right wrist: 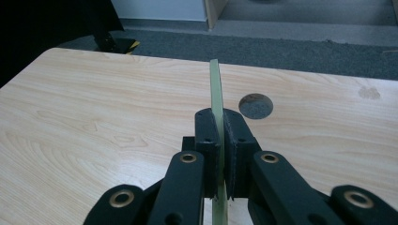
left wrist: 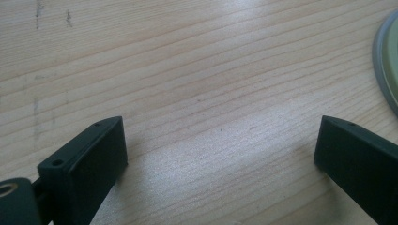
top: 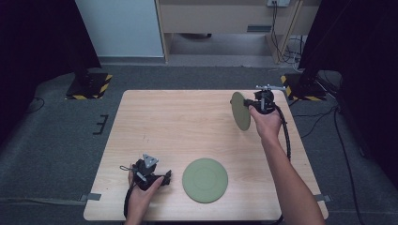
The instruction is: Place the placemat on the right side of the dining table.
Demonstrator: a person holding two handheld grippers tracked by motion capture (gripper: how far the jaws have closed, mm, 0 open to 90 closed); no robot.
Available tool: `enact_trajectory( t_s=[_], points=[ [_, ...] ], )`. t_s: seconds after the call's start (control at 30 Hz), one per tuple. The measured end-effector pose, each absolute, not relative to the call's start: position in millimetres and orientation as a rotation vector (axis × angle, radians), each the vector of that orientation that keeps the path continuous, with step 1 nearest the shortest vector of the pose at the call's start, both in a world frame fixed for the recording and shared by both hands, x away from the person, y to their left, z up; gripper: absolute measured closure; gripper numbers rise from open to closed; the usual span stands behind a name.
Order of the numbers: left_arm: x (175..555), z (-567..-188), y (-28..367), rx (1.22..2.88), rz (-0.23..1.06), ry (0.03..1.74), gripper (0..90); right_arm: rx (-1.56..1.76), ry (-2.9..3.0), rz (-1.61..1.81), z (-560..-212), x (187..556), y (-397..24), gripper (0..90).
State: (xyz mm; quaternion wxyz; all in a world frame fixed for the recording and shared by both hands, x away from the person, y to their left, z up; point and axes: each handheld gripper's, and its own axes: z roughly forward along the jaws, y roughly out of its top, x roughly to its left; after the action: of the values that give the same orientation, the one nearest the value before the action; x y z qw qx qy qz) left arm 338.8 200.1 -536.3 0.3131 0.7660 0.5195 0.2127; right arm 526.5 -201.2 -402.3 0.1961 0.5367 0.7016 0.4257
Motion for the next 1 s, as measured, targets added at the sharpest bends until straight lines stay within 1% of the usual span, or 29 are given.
enact_trajectory(
  t_s=[0.43, 0.83, 1.0],
  points=[
    [339, -536, 200, 2.019, 0.561, 1.37, 2.2, 1.53, 1.948, 1.172, -411, 512, -217, 86.0],
    [340, -536, 200, 2.019, 0.562, 1.373, 2.2, 1.578, 1.905, 1.125, -424, 511, -249, 85.9],
    [340, -536, 200, 2.018, 0.564, 1.376, 2.1, 1.589, 1.89, 1.139, -429, 511, -254, 85.9]
  ],
)
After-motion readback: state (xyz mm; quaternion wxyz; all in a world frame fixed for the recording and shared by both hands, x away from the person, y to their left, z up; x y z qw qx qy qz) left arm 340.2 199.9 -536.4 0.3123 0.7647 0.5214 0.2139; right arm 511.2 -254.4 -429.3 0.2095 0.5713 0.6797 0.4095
